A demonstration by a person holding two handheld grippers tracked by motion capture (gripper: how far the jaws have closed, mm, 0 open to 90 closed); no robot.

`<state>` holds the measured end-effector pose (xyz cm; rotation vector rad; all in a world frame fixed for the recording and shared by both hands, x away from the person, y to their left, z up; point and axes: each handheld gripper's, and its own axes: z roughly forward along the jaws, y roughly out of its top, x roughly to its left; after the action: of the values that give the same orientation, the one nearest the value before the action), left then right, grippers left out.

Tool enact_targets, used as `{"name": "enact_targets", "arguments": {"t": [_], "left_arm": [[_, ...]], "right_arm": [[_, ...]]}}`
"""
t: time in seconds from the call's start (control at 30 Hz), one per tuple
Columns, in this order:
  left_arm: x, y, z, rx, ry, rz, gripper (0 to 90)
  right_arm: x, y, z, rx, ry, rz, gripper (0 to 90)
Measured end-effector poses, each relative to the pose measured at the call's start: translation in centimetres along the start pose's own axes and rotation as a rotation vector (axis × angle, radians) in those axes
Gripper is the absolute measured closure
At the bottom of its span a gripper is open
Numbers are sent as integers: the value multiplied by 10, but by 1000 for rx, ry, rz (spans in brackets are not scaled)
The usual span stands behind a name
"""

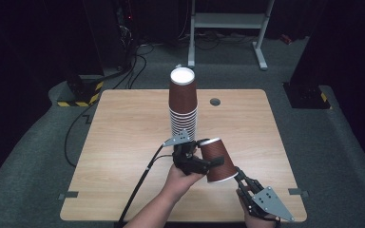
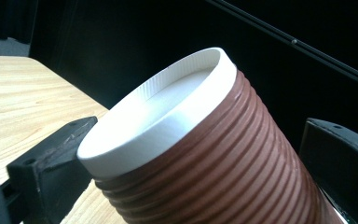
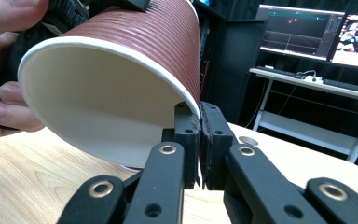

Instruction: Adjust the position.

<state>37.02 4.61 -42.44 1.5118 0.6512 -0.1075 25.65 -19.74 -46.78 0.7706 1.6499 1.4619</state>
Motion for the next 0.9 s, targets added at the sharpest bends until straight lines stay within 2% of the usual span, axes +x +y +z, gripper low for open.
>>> {"name": "enact_targets", "arguments": {"t": [0.47, 0.57, 0.6, 0.67, 0.9], "left_arm": [[-1, 2, 0, -15, -5, -20, 1], [3, 6, -7, -57, 34, -20, 7], [5, 7, -9, -56, 43, -28, 9], [6, 8, -11, -49, 66, -15, 8], [12, 6, -17, -50, 130, 7, 10]], "right_arm": [[0, 0, -1, -9, 0, 6, 865], [-2, -1, -2, -10, -3, 18, 866], [-3, -1, -2, -10, -5, 26, 866], [-6, -2, -2, -3, -8, 39, 866], [-8, -3, -2, 5, -13, 44, 868]]}}
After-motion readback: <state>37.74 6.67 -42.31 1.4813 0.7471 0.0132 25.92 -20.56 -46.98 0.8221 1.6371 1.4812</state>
